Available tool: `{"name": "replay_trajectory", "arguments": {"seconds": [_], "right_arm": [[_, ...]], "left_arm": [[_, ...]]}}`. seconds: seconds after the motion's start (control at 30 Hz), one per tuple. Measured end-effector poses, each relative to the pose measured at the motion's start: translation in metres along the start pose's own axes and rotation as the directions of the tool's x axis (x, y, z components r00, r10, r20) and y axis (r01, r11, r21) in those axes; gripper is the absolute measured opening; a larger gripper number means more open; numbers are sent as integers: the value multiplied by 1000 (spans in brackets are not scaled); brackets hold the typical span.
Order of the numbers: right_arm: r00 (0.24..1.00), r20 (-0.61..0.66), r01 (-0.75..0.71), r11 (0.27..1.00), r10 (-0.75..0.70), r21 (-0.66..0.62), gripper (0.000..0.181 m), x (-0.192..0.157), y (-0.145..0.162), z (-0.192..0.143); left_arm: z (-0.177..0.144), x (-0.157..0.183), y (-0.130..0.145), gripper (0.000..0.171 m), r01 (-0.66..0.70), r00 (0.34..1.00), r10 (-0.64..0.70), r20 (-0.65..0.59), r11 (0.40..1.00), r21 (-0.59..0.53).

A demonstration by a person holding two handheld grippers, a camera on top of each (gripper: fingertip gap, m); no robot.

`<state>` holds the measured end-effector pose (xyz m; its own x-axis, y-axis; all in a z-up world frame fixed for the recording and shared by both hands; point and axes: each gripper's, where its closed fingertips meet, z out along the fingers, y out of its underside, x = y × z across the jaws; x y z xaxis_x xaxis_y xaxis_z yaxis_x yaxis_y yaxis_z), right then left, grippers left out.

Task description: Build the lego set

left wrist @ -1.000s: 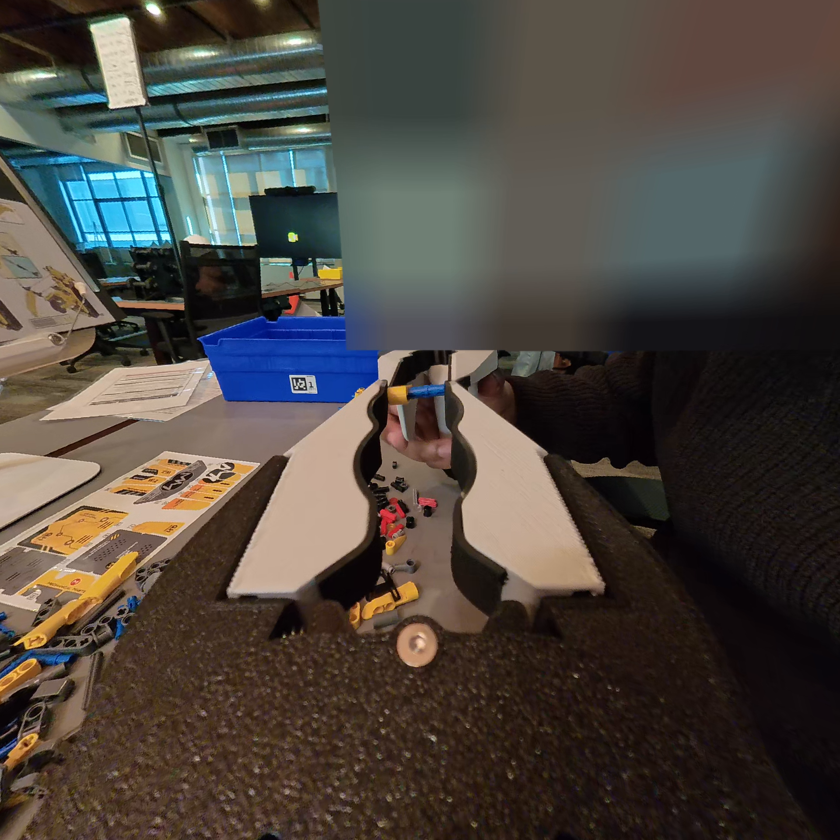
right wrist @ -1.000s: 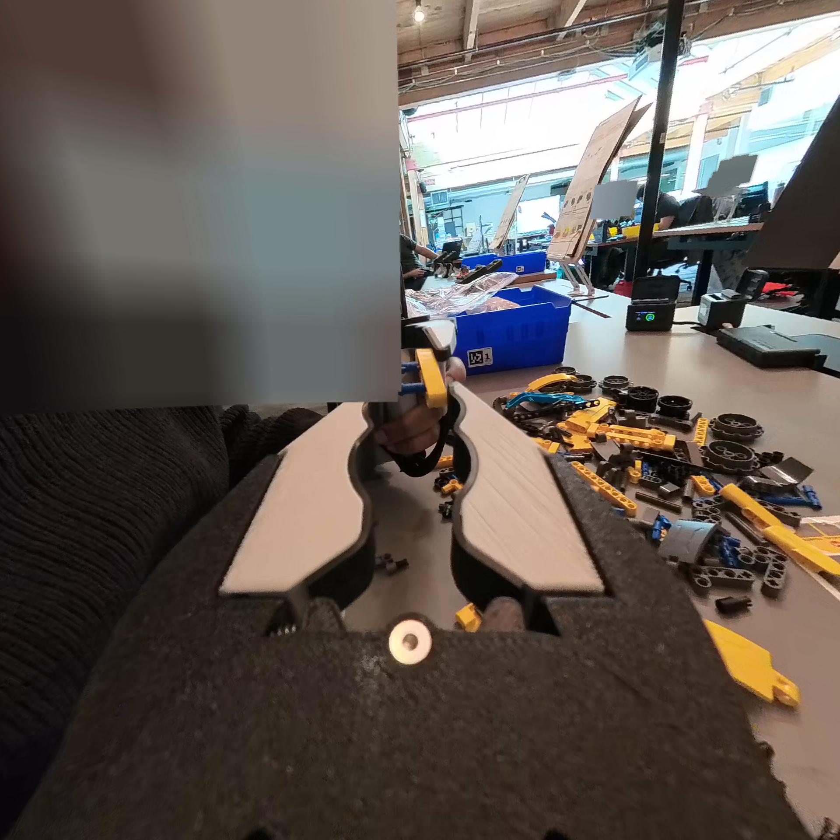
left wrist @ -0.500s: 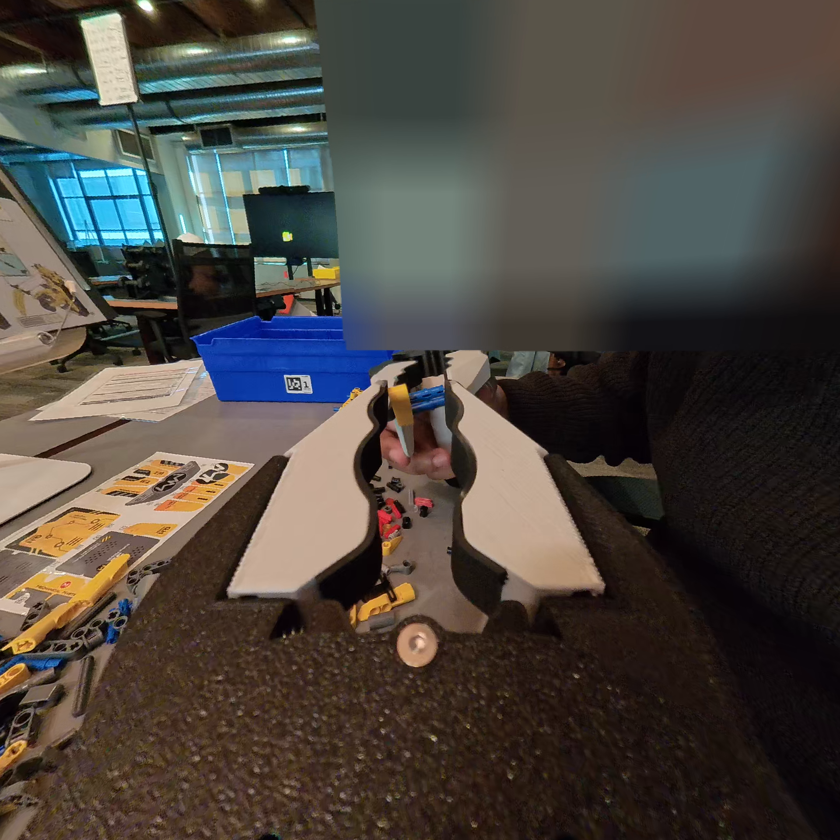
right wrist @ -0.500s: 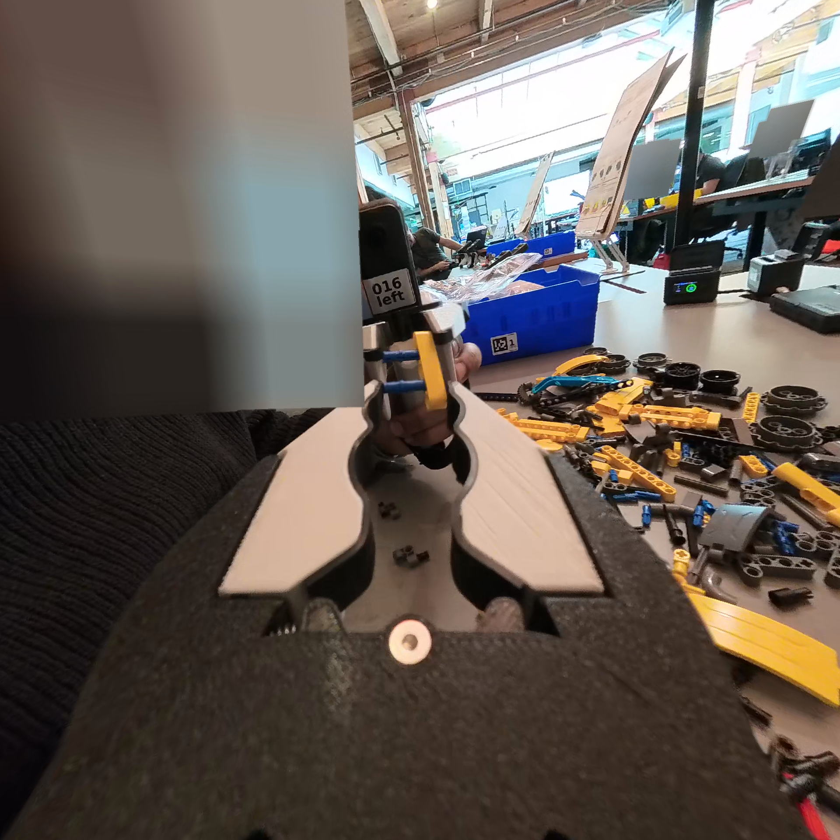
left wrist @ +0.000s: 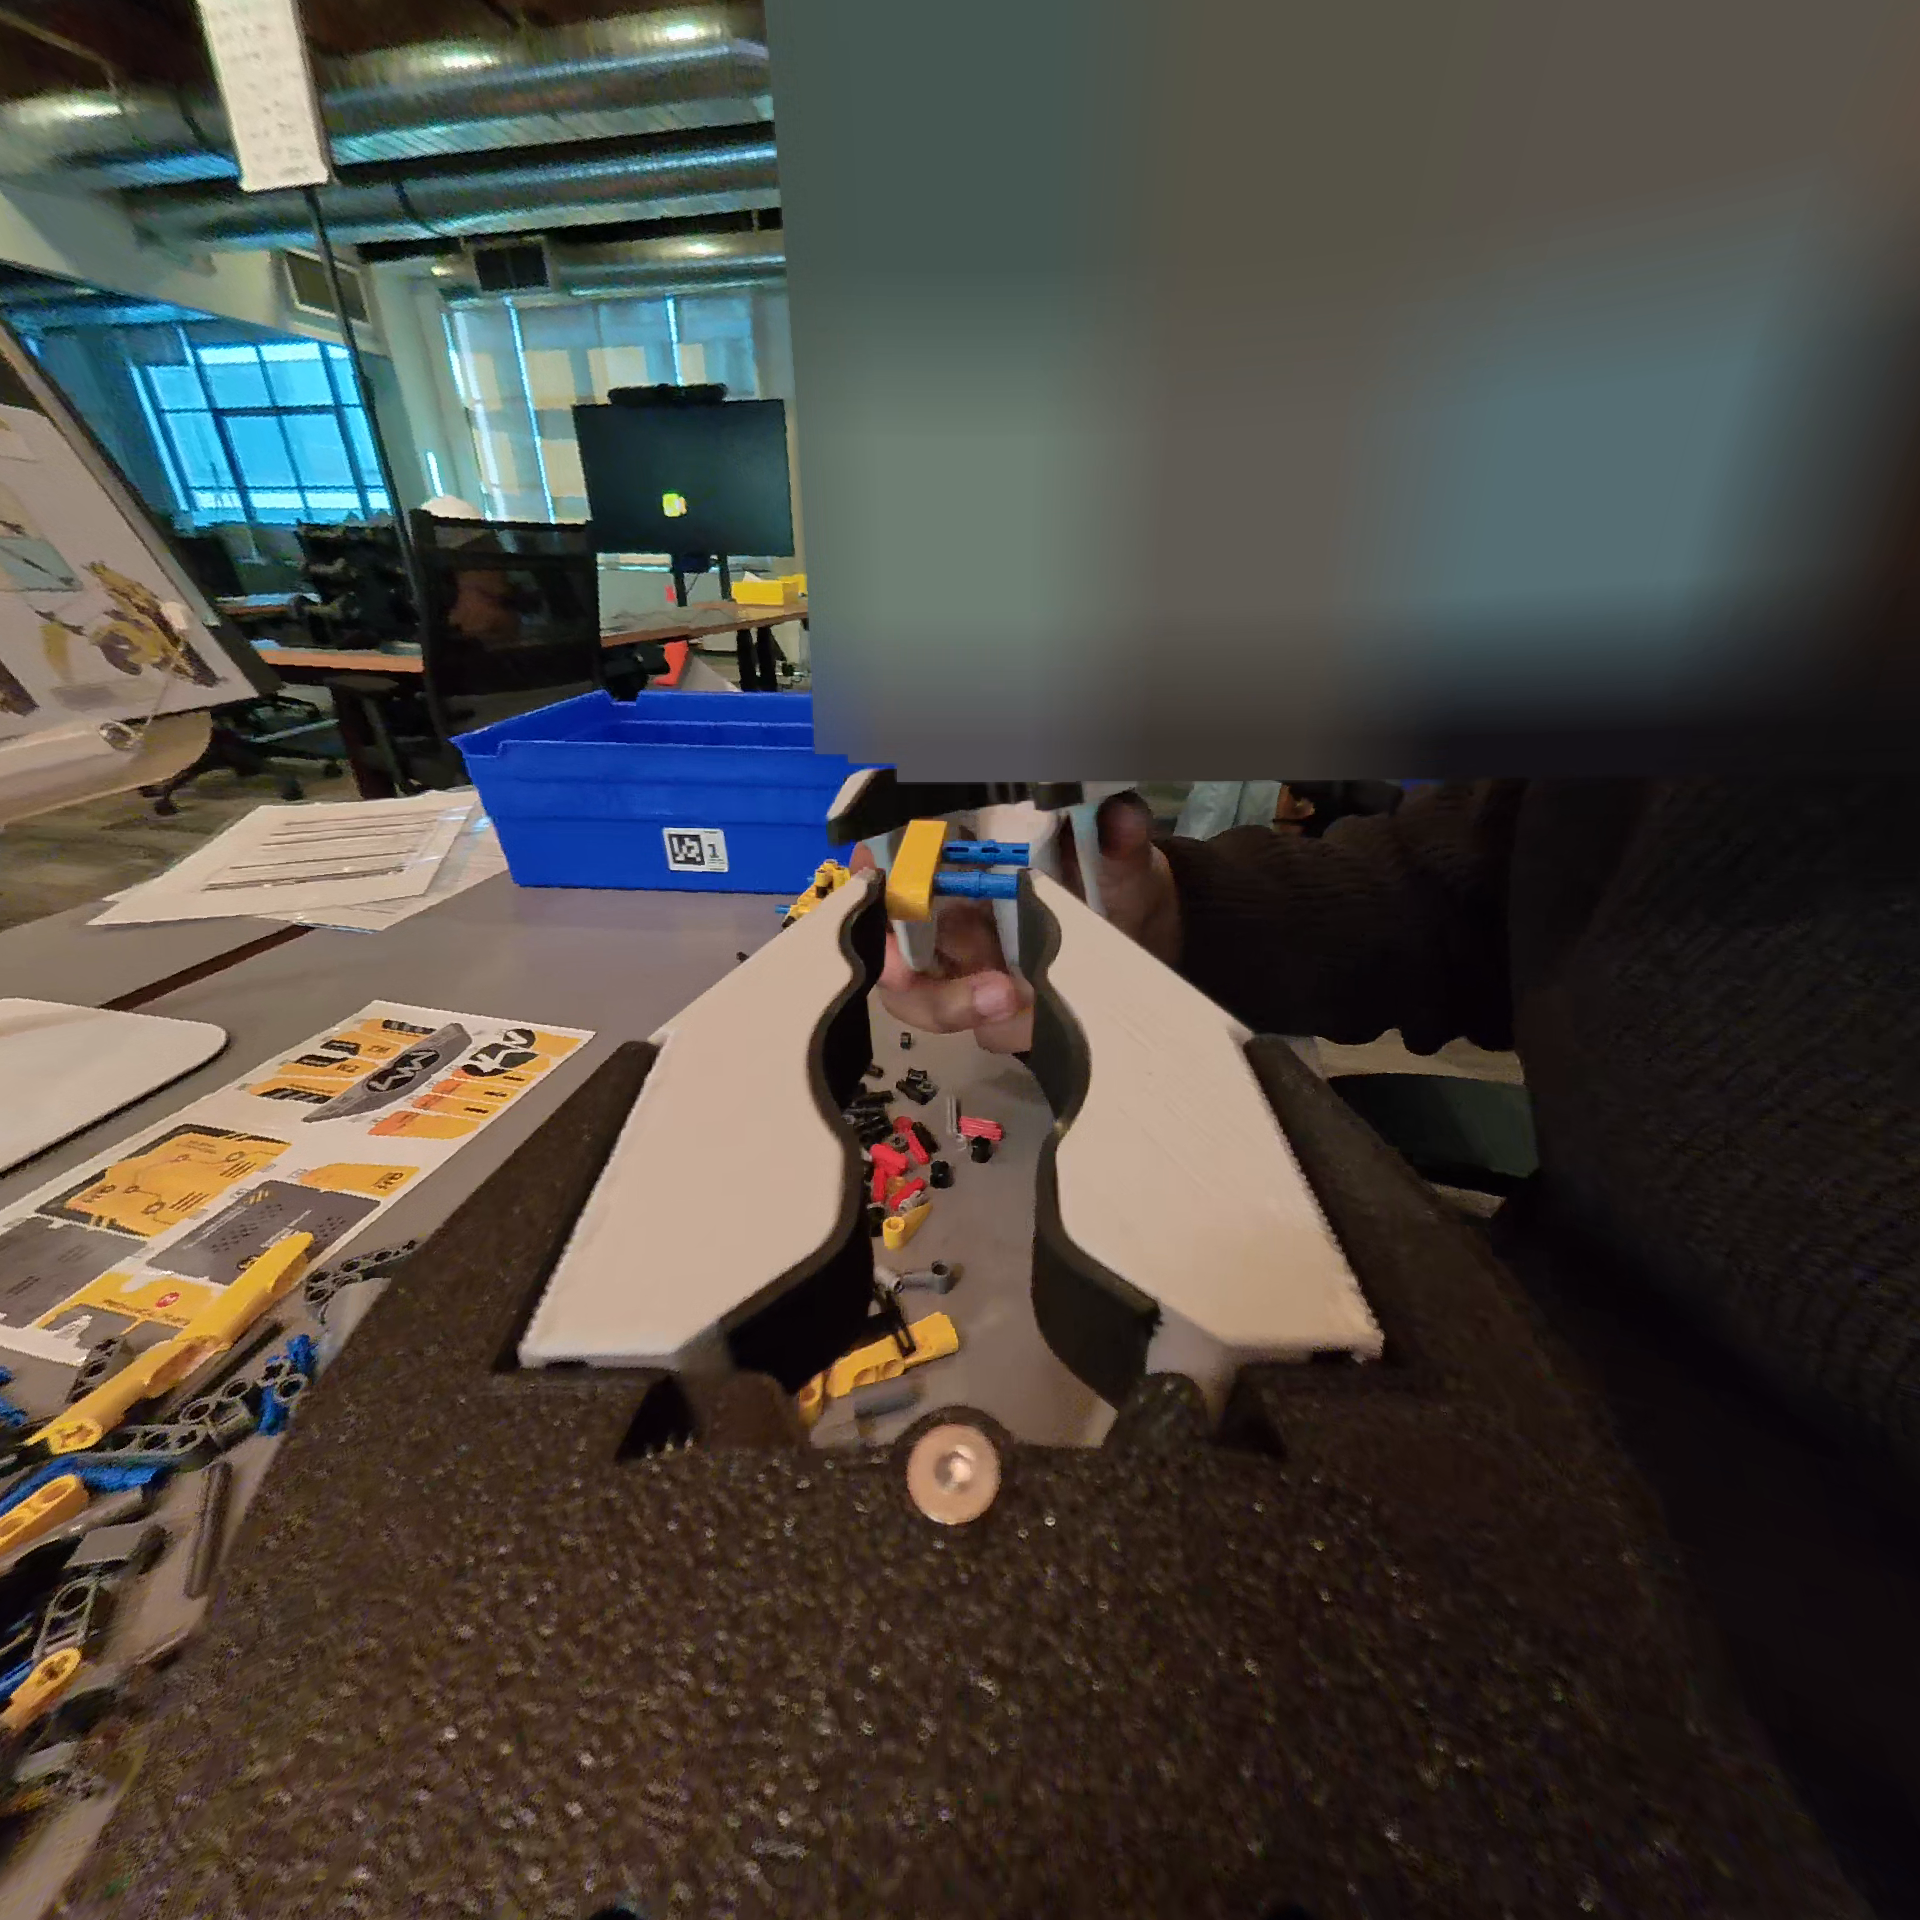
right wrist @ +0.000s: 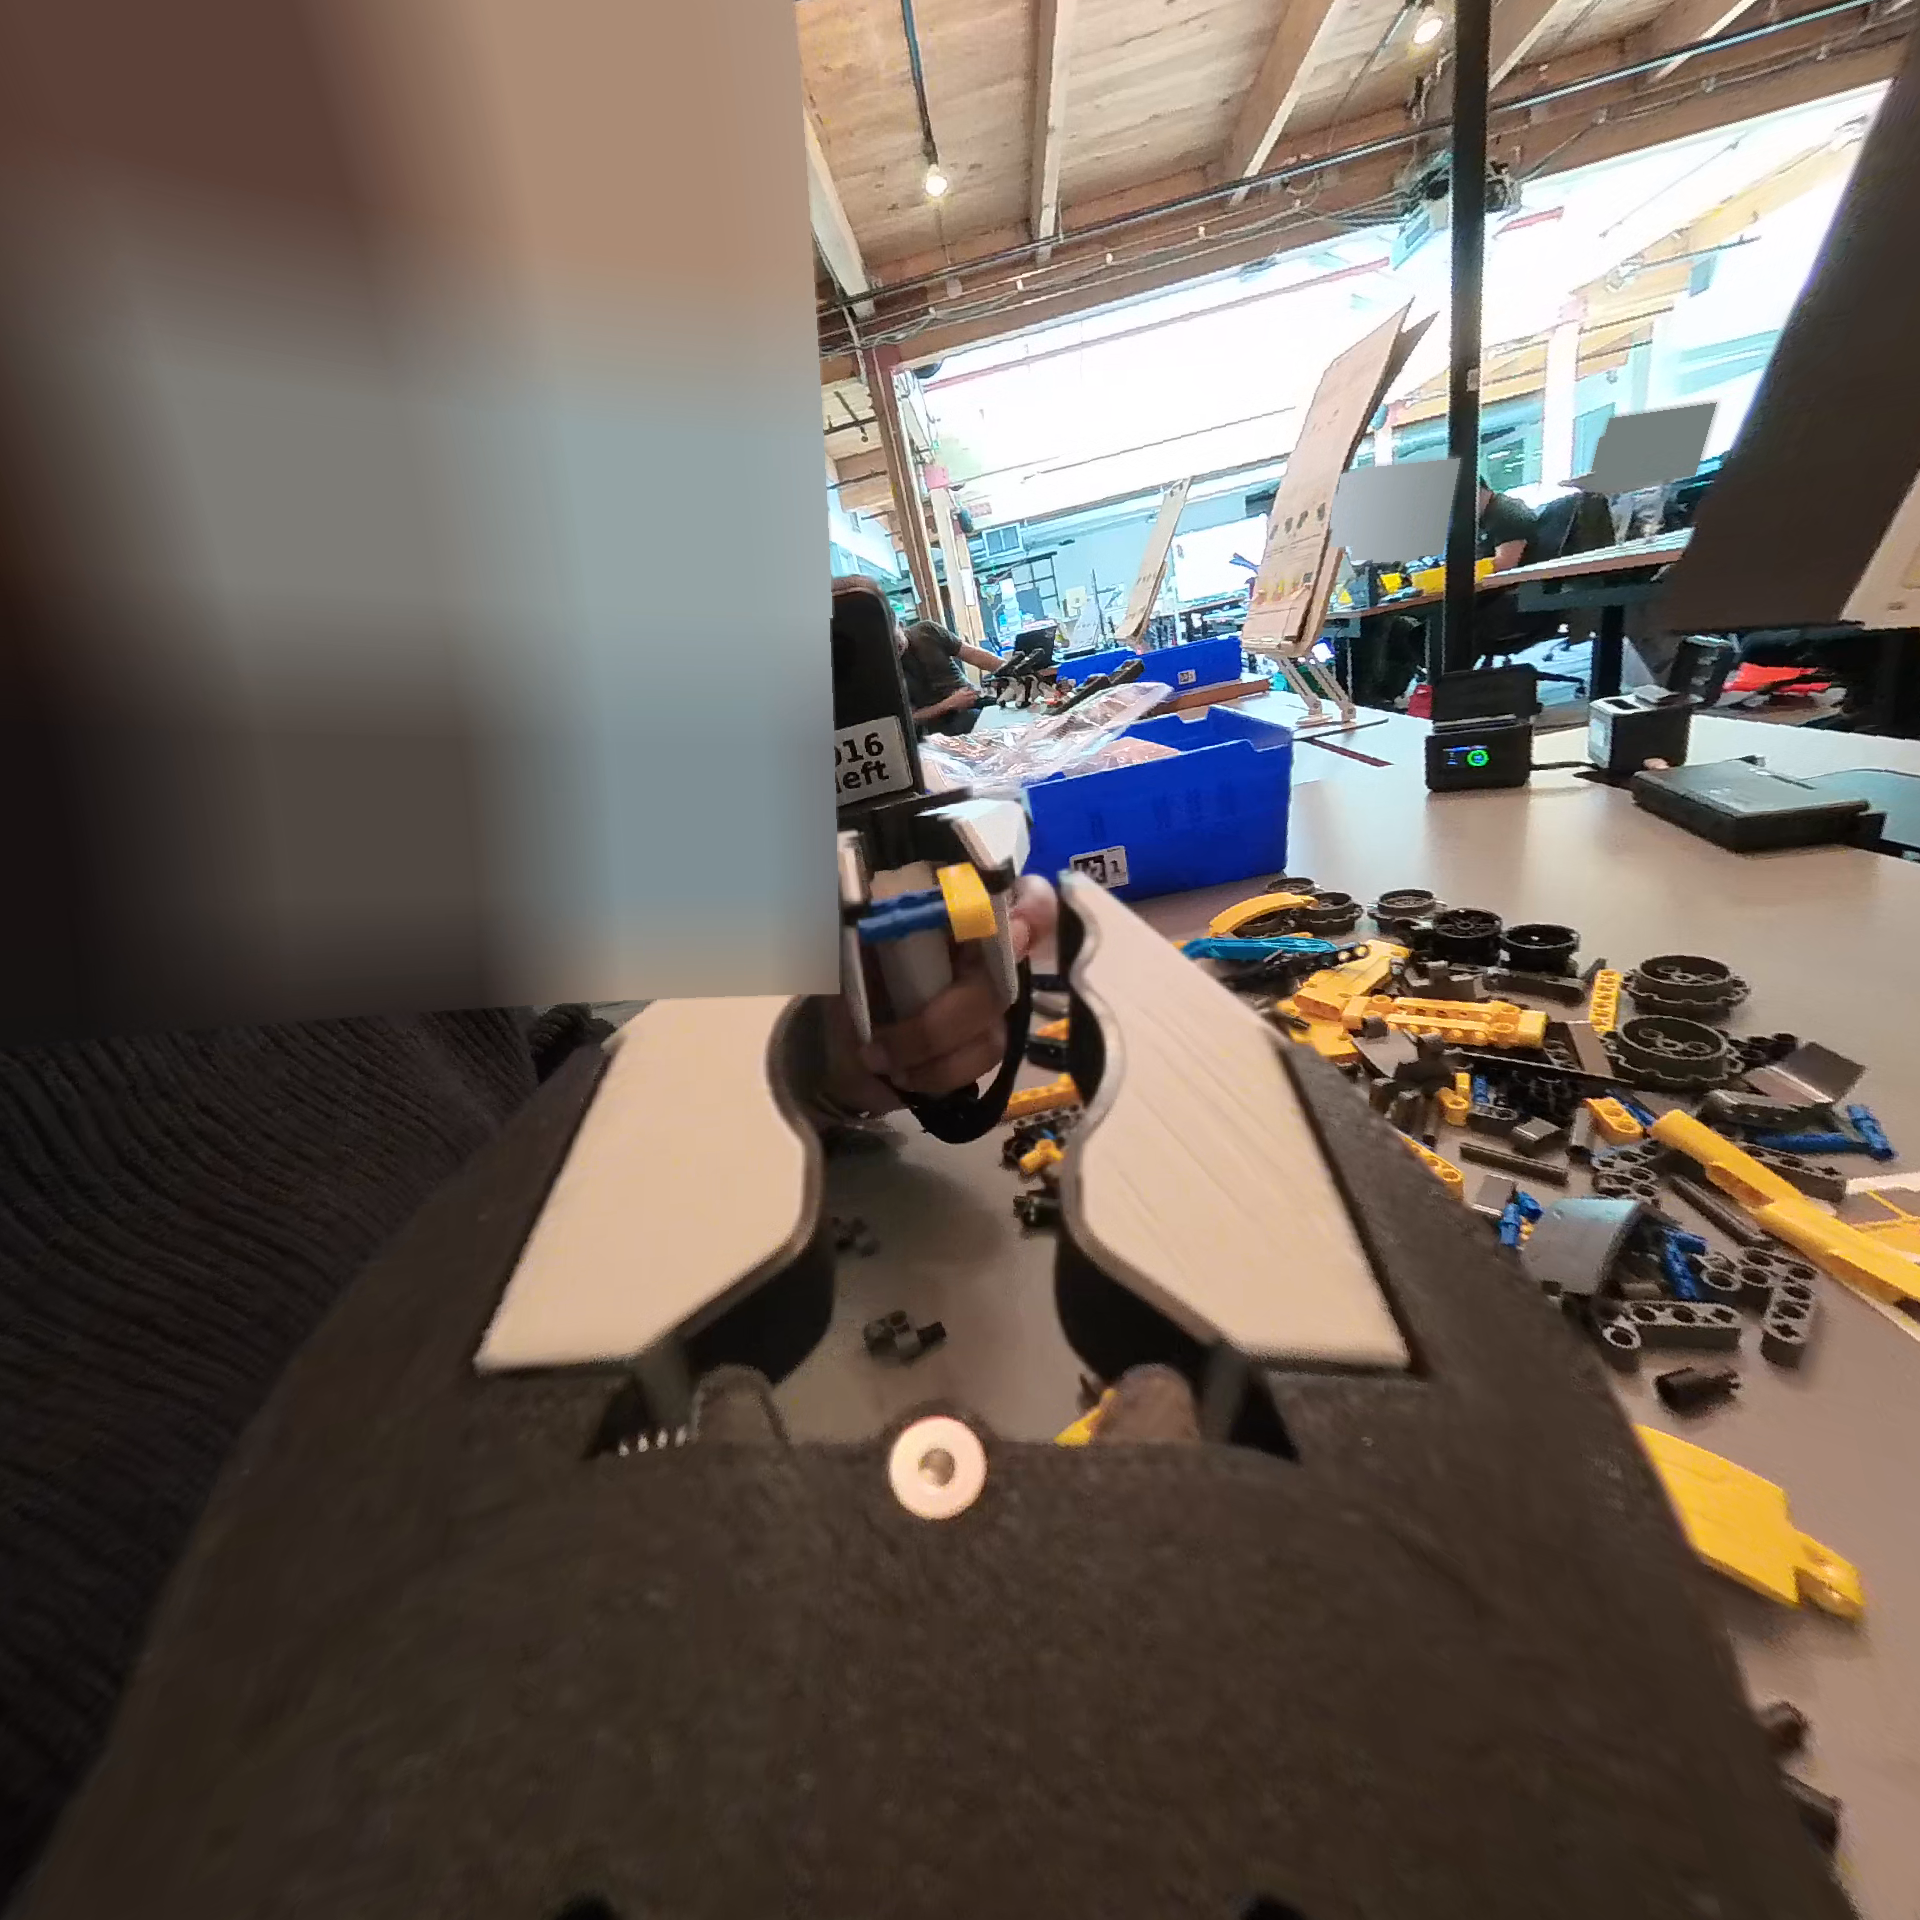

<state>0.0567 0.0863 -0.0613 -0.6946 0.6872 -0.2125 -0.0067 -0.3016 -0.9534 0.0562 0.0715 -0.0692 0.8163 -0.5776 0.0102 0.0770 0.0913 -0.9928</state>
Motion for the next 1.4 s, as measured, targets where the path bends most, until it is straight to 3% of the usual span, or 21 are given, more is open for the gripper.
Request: {"name": "replay_trajectory", "arguments": {"seconds": [0.17, 0.5, 1.4], "right_arm": [[1000, 6, -12, 999, 13, -43, 49, -2, 7, 3], [994, -33, 98, 992, -101, -77, 28, -1, 10, 4], [941, -64, 325, 940, -332, -101, 27, -6, 3, 2]], "left_arm": [[-4, -2, -5, 24, 24, 1000, -24, -1, 999, 30], [0, -1, 1, 24, -10, 1000, 10, 13, 1000, -8], [1, 0, 1, 24, -6, 1000, 7, 11, 1000, -9]]}}
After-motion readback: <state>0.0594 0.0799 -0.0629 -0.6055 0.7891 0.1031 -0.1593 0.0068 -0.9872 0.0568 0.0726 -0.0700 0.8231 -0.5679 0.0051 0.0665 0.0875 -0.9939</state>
